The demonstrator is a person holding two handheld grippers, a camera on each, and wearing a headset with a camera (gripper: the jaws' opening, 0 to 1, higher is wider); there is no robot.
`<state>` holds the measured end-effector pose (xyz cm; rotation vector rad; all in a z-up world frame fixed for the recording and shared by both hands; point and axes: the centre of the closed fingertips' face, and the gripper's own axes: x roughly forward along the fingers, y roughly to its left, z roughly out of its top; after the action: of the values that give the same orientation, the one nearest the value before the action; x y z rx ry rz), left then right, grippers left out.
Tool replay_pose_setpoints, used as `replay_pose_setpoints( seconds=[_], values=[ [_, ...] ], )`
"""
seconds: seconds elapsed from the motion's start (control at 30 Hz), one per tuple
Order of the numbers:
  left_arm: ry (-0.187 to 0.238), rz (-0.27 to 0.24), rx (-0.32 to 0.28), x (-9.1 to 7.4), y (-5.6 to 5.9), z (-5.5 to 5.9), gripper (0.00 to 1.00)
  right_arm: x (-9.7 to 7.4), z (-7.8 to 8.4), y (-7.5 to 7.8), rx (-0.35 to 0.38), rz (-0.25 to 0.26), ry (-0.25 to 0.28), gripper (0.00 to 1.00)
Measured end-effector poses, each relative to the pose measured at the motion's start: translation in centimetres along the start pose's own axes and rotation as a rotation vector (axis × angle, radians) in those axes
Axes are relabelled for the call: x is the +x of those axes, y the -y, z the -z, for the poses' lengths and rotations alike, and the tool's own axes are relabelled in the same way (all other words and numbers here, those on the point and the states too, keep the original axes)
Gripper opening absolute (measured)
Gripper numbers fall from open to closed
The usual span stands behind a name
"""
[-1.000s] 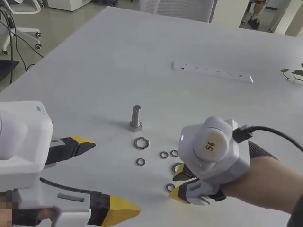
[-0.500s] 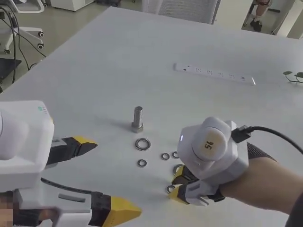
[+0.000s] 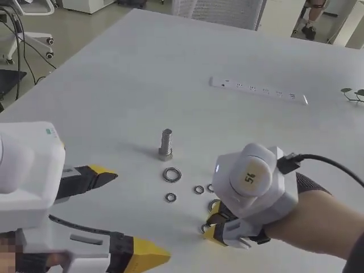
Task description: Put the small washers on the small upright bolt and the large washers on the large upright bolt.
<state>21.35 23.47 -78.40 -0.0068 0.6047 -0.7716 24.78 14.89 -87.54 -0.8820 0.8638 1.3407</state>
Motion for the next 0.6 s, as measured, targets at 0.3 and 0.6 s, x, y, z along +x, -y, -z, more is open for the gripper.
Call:
replay_pose_setpoints(
  seconds=[0.3,0.6],
  values=[
    [0.001,0.0,0.001,0.01,0.01,-0.02,0.91,0.0,0.03,-0.02,-0.005,-0.001,0.004,0.15],
    [-0.003,0.006,-0.001,0.09,0.07,0.04,0.91,-0.42,-0.14,-0.13,0.018,-0.01,0.018,0.14]
  ],
)
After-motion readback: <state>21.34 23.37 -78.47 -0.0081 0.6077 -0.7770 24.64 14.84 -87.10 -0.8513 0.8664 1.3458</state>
